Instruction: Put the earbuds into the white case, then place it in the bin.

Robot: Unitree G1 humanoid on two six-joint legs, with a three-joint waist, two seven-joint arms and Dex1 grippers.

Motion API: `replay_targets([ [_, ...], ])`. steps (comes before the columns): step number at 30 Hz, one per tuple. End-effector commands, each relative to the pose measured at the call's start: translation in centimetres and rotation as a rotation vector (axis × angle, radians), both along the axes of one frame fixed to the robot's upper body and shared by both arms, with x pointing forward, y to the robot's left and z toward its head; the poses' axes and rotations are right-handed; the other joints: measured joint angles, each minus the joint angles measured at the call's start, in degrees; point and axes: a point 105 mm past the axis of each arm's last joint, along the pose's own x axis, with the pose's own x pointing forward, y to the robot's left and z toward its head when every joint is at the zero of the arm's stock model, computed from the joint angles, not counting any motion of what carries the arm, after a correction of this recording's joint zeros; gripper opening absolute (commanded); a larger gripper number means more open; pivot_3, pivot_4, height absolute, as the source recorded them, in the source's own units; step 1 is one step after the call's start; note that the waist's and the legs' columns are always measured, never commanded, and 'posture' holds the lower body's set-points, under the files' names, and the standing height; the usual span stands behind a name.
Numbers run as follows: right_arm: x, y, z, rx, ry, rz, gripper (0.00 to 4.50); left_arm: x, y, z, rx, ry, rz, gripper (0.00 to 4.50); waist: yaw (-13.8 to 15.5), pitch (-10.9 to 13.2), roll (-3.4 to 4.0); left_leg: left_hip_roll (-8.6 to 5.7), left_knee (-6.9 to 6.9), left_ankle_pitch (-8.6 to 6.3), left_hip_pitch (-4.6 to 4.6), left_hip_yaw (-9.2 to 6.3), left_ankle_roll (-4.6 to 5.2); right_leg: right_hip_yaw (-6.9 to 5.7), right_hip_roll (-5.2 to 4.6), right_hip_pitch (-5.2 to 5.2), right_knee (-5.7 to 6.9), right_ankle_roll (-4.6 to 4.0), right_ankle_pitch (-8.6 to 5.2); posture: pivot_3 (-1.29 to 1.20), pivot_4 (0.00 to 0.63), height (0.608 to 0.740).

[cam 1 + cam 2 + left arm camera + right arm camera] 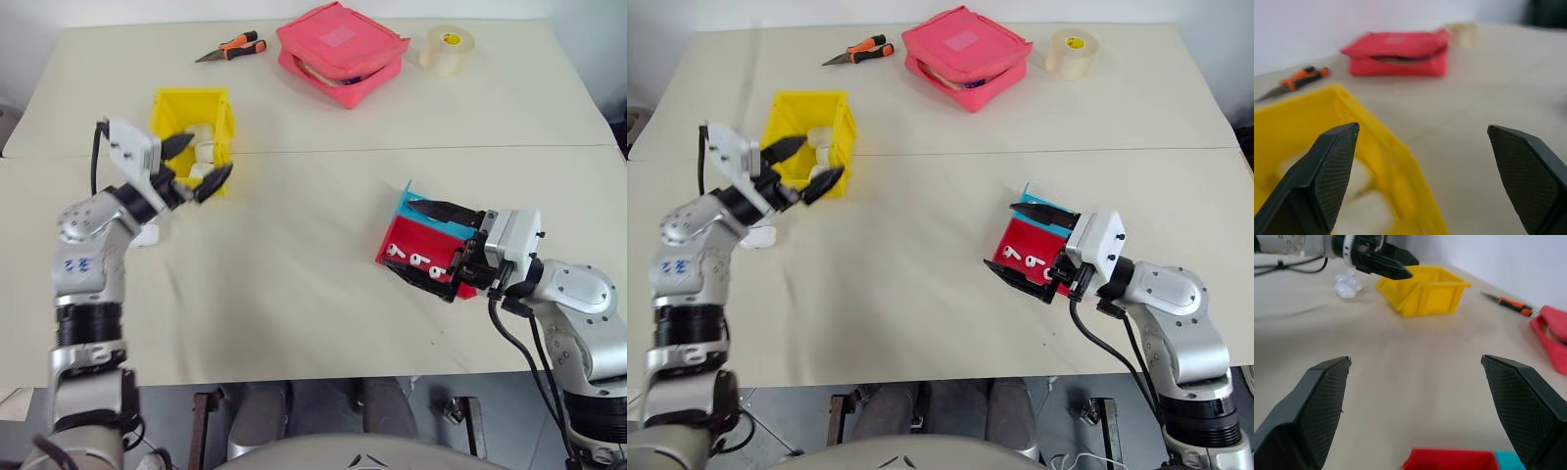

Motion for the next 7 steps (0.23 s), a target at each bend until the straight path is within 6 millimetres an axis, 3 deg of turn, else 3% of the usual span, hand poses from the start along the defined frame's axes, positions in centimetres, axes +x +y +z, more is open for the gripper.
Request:
replay_targets([
  [1, -0.3, -1.5, 0.6, -0.032, 0.024, 0.037, 4.5, -3.0, -1.5, -0.3, 0.155, -0.002, -0.201, 4.48, 0.0, 0.0, 0.0, 0.0, 0.02, 0.0, -0.02, 0.0, 0.01, 0.0, 0.0, 0.0, -0.03, 0.0, 0.0, 0.0, 0.15, 0.74],
  [7, 0.0, -3.3, 0.3, -0.05, 0.033, -0.022, 4.5, -4.6, -3.2, -0.4, 0.157, -0.069, -0.274, 4.48, 1.21, 0.01, -0.02, 0.03, 0.06, -0.01, -0.03, -0.06, 0.02, 0.0, -0.02, 0.03, -0.01, -0.01, 0.0, 0.0, 0.15, 0.74],
])
